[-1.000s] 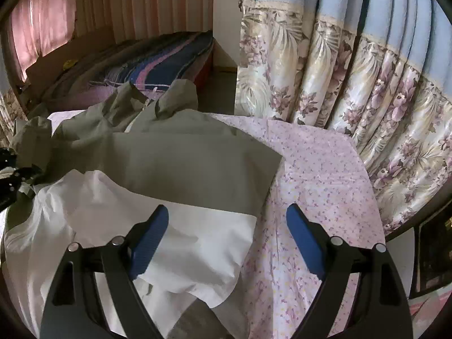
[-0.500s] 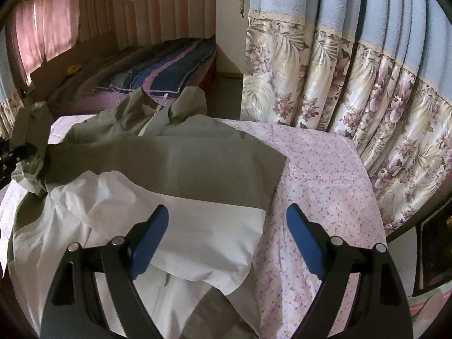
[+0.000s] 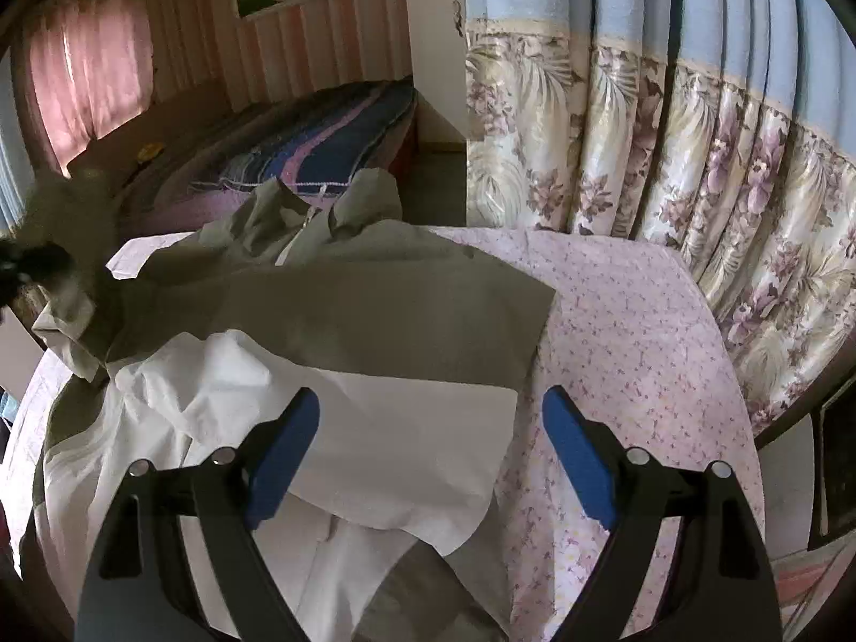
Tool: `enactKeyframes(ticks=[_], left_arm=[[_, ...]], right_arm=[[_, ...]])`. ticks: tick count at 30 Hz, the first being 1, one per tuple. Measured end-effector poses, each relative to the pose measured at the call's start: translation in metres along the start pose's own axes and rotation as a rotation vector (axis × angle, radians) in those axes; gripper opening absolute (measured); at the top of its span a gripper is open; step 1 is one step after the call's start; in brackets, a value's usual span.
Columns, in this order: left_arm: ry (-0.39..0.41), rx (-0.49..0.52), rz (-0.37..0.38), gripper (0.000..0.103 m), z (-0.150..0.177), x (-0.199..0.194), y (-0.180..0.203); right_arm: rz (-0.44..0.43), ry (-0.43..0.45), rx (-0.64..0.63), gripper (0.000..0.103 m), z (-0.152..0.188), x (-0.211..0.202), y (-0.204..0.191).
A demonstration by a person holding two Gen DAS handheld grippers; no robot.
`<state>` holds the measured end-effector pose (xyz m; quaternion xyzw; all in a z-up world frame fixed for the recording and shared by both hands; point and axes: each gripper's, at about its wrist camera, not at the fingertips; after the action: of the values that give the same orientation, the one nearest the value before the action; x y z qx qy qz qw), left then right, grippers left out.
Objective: Fold large clothes
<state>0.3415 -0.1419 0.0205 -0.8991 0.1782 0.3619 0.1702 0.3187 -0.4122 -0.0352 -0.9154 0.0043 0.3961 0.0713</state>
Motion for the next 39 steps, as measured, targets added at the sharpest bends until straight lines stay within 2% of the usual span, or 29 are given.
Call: enactKeyframes(ticks=[2,6,8,10,12,13,14,16,18,21,22,23,24,25,27,30,32,34,35,36,37,39], left_arm=[[-0.041,-0.023,0.037,0.021,0.004,0.030,-0.007],[-0.073,-0.084,0.157,0.019,0.010,0.082,-0.009],[-0.057,-0.104,0.208,0.018,0.006,0.098,0.005],[-0.016,-0.078,0.266,0.018,-0.004,0.099,0.027],[0.040,0.019,0.330,0.020,-0.017,0.090,0.064],[0.045,0.061,0.338,0.023,-0.021,0.088,0.080],[0.027,0.100,0.317,0.025,-0.022,0.089,0.095],[-0.042,0.179,0.202,0.029,-0.016,0.097,0.118],[-0.066,0.247,0.115,0.031,-0.005,0.096,0.129],[-0.039,0.299,0.031,0.040,0.007,0.074,0.127],[-0.056,0.298,0.068,0.081,0.009,0.068,0.124],[-0.083,0.285,0.139,0.091,0.010,0.063,0.118],[-0.087,0.235,0.273,0.096,0.012,0.053,0.105],[-0.077,0.176,0.346,0.100,0.012,0.046,0.094],[-0.039,0.098,0.383,0.100,0.013,0.033,0.074],[0.008,0.035,0.294,0.100,0.018,0.007,0.049],[0.081,0.036,0.217,0.100,0.024,-0.014,0.035],[0.131,0.088,0.027,0.100,0.035,-0.028,0.022],[0.135,0.104,-0.045,0.100,0.040,-0.030,0.015],[0.136,0.127,-0.152,0.100,0.050,-0.031,0.005],[0.135,0.143,-0.226,0.100,0.059,-0.030,-0.004],[0.128,0.148,-0.323,0.100,0.071,-0.022,-0.026]], right_arm=[[0.011,0.014,-0.008,0.086,0.000,0.001,0.001],[0.153,0.042,-0.064,0.086,0.002,0.009,-0.002],[0.145,0.039,-0.054,0.086,0.002,0.011,0.002],[0.144,0.033,-0.048,0.086,0.002,0.014,0.007],[0.166,0.030,-0.054,0.086,0.002,0.016,0.012],[0.176,0.026,-0.050,0.086,0.002,0.017,0.016],[0.179,0.018,-0.039,0.086,0.003,0.019,0.021],[0.166,-0.001,-0.002,0.086,0.004,0.021,0.030],[0.153,-0.003,0.021,0.086,0.005,0.020,0.034],[0.135,0.009,0.013,0.086,0.005,0.016,0.030],[0.135,0.010,0.002,0.086,0.004,0.015,0.026],[0.132,0.008,-0.008,0.086,0.003,0.015,0.023],[0.131,0.009,-0.018,0.086,0.003,0.014,0.020],[0.131,0.016,-0.028,0.086,0.003,0.012,0.016],[0.121,0.024,-0.031,0.086,0.004,0.009,0.011],[0.109,0.035,-0.026,0.086,0.005,0.005,0.008],[0.101,0.032,-0.027,0.086,0.005,0.004,0.005],[0.081,0.038,-0.031,0.086,0.005,0.001,0.002],[0.071,0.040,-0.032,0.086,0.005,0.000,0.000],[0.060,0.045,-0.034,0.086,0.005,-0.002,-0.002],[0.034,0.053,-0.038,0.086,0.004,-0.005,-0.006],[-0.003,0.060,-0.049,0.086,0.003,-0.006,-0.015]])
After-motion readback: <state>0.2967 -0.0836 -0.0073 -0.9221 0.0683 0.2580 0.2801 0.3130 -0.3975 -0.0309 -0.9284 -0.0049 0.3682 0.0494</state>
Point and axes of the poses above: each gripper's, at about its wrist camera, not at the fingertips, and x roughly the way its jaws point, y to its right, z to its underside, and after that the axes turned 8 degrees about x, right-handed
